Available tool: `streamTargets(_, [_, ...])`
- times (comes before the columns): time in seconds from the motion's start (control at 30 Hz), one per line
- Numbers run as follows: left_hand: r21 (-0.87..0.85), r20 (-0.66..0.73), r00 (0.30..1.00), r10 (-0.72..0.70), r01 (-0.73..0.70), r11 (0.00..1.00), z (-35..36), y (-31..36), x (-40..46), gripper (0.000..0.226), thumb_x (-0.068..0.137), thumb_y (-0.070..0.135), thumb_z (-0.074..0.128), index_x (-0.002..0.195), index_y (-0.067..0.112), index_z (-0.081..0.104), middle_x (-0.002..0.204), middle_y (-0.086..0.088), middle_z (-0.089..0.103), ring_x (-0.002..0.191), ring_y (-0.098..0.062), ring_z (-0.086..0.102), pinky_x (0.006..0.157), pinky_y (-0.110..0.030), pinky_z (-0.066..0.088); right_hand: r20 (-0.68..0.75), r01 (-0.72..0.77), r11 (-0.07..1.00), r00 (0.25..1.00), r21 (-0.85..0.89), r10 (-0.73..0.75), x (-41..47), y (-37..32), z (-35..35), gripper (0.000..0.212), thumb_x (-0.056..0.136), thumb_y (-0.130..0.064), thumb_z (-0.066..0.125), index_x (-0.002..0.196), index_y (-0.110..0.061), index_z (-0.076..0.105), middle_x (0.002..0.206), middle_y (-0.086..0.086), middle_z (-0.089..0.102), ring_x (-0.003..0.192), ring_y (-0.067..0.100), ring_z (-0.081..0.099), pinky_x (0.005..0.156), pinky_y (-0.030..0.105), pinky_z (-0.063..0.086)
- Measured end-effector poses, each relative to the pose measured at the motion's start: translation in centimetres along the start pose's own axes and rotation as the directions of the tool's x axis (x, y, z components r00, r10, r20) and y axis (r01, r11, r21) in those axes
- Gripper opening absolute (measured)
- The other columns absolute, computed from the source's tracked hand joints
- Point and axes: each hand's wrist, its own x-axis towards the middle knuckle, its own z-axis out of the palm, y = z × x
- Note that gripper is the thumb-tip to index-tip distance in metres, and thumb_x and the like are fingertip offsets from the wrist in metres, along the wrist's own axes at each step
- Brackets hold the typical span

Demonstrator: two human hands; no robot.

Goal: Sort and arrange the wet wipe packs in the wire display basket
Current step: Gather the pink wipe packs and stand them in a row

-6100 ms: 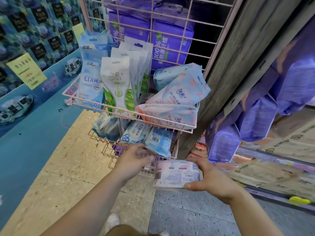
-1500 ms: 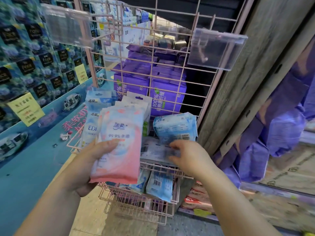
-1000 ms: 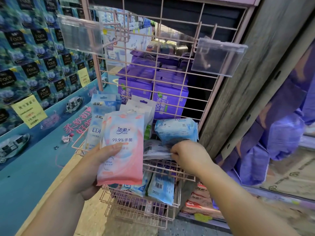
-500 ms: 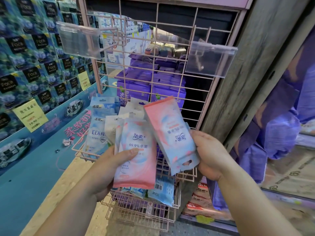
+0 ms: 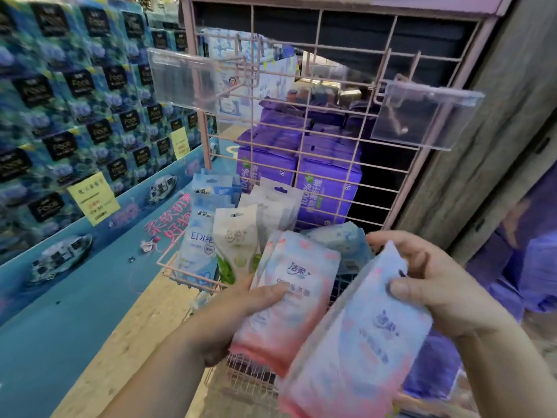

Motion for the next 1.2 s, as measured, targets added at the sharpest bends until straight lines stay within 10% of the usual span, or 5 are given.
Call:
streamTargets(0.13, [-0.002,0.053,0.997,-0.057,0.058,0.998,0.2,-0.3,0.2,0.020,0.072,0.015,0.075,0.091,0.008,0.077,0.099,-0.018,0.074,0.079,-0.025,0.074,0.062,-0.030,0.059,-0.063,-0.001,0.935,0.998,-0.354,-0.023,1.4,-0.3,2.1,0.044,0.051,-0.031,0.089,0.092,-0.026,0.073,0.071,-0.001,0.072,0.064,0.009,0.065,0.060,0.020,0.053])
streamTargets(0.43, [0.079,0.100,0.995,0.020,-0.028,0.997,0.6,-0.4,0.3,0.044,0.076,0.020,0.071,0.117,0.011,0.061,0.110,-0.011,0.073,0.100,-0.027,0.070,0.079,-0.035,0.058,-0.020,-0.156,0.986,0.988,-0.063,0.155,2.1,-0.9,3.2,0.036,0.049,-0.019,0.093,0.081,-0.021,0.076,0.075,0.009,0.074,0.061,0.016,0.070,0.056,0.027,0.058])
streamTargets(0.73, [-0.128,0.192,0.980,-0.051,0.077,0.989,0.6,-2.5,1.4,0.084,0.051,0.055,0.086,0.121,0.013,0.066,0.124,-0.013,0.066,0.114,-0.025,0.063,0.098,-0.042,0.049,-0.339,-0.099,0.587,0.886,-0.804,-0.316,3.7,0.2,6.6,0.025,0.075,-0.024,0.077,0.075,-0.043,0.061,0.073,-0.019,0.065,0.071,-0.008,0.060,0.058,0.008,0.044])
streamTargets(1.0, [-0.093,0.025,0.999,0.021,-0.018,0.996,0.8,-1.6,2.1,0.063,0.066,0.021,0.072,0.124,0.001,0.056,0.110,-0.024,0.070,0.092,-0.035,0.070,0.079,-0.047,0.057,-0.513,-0.057,0.985,0.858,-0.160,-0.034,2.8,2.8,5.4,0.092,0.061,-0.049,0.083,0.140,-0.023,0.043,0.116,-0.007,0.066,0.107,0.010,0.065,0.091,0.029,0.051])
streamTargets(1.2, [0.018,-0.025,0.986,0.167,-0.166,0.986,1.3,0.3,3.7,0.062,0.066,0.023,0.073,0.124,0.007,0.055,0.111,-0.023,0.069,0.097,-0.040,0.068,0.086,-0.052,0.054,-0.146,-0.153,0.979,0.974,0.132,0.172,2.4,4.0,6.1,0.051,0.076,-0.024,0.071,0.124,-0.017,0.055,0.114,0.005,0.072,0.100,0.023,0.070,0.081,0.035,0.059])
